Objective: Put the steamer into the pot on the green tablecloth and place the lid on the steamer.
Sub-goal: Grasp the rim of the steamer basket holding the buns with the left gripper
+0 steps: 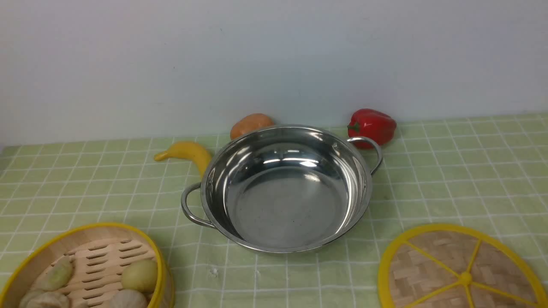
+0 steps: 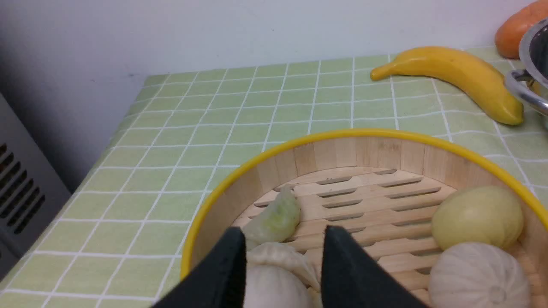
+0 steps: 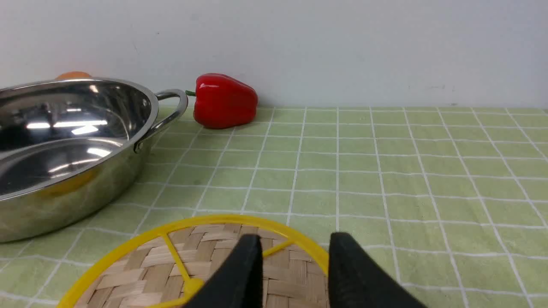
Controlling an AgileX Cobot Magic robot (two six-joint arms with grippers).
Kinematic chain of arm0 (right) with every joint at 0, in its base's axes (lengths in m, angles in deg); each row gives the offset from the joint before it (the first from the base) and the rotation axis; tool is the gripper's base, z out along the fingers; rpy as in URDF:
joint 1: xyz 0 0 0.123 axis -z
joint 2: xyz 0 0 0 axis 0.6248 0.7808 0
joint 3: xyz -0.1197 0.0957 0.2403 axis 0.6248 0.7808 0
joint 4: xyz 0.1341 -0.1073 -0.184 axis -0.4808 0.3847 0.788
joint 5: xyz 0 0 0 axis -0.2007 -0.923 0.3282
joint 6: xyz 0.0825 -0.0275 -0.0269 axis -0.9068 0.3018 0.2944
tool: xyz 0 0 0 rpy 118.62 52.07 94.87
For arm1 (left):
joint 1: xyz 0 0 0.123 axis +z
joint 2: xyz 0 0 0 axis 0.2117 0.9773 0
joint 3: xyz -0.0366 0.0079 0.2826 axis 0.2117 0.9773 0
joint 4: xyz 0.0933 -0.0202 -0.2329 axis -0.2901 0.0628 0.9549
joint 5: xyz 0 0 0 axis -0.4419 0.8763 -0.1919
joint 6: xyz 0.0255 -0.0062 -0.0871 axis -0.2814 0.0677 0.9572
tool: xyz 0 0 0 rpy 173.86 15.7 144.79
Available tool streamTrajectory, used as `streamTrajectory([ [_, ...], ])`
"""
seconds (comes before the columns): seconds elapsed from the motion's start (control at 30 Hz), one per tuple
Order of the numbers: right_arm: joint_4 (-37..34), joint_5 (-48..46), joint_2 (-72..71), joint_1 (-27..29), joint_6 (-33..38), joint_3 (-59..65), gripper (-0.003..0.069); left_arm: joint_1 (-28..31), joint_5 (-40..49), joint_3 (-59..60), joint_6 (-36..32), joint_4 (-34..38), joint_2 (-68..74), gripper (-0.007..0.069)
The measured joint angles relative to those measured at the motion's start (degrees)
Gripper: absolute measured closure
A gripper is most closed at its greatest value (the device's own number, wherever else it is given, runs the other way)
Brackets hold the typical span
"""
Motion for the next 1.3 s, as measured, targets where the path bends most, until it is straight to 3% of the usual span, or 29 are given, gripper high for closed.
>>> streamTrajectory([
  [1.3,0.00,0.00,0.00,0.00,0.00,0.00,0.0418,-1.50,-0.08,0.00,0.00,0.00,0.00,0.0382],
])
